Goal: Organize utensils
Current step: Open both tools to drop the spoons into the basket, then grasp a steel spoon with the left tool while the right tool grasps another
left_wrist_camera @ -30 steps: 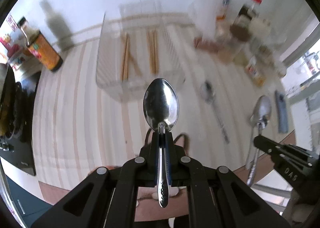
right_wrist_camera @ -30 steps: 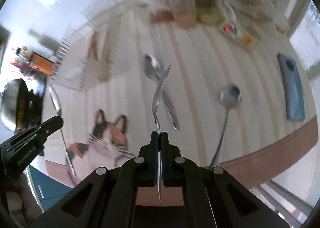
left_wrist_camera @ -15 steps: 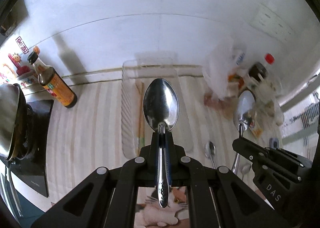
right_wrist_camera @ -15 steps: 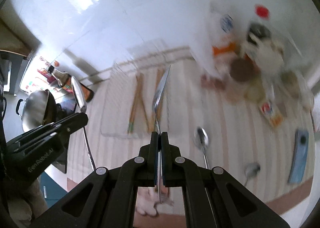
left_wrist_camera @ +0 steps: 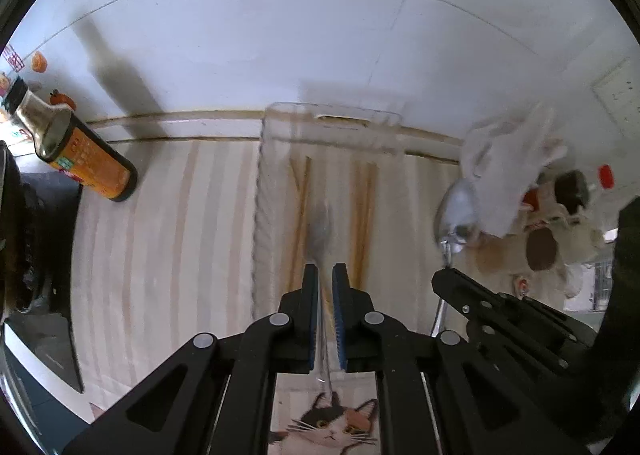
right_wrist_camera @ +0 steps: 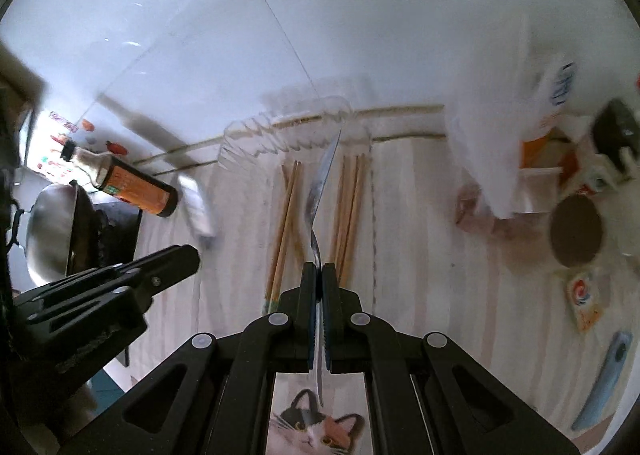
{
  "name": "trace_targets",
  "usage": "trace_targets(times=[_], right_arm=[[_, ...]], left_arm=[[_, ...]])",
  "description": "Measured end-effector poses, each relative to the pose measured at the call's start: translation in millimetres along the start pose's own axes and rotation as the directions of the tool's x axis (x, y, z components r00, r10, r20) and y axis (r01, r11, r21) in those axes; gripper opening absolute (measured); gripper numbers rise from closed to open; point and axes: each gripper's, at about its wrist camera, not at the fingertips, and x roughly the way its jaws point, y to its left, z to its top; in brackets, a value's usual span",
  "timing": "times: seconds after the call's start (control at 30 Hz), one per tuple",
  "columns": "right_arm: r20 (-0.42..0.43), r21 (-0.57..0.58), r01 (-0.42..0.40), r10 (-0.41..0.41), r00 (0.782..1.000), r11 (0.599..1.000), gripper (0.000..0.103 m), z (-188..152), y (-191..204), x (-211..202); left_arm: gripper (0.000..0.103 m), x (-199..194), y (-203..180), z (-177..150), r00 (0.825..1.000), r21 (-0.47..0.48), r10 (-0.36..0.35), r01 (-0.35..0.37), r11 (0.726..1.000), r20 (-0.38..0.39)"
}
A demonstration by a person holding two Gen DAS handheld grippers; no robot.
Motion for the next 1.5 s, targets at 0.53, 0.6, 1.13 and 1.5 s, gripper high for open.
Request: trace_targets(times=[0.53,0.6,1.13,1.5], right_arm=[[0.074,0.093,0.182,-0.189,0.979,0.979,0.043,-60.0,-83.2,-37.7],[0.083,0.145,0.19,-0.204,0.975,0.971,0.054,-83.4,-108.1,-48.7],[-0.123,0.378,0.256,-0.225,0.966,0.89,0.061,-227.2,-228.5,-14.5],[-0.116,0.248,0.338,-0.319,0.941,0.908,0.003,-239.2,-218.4,18.7]], left_arm=[[0.101,-41.1,8.3,-59.6,0.902,-0.035,0.293,-0.298,0.954,0.318],[0.103,-39.3,2.8,-69.4,0.906,-0.034,0.278,-0.282,0.959,0.319],[0.102,45.3,-84.8,-169.1,0.977,0.115,0.206,-0.212,0.97,0.062],[0.083,102.1,-133.8,-187.7,0.986,0.127,0.101,-0.084,0.988,-0.136]])
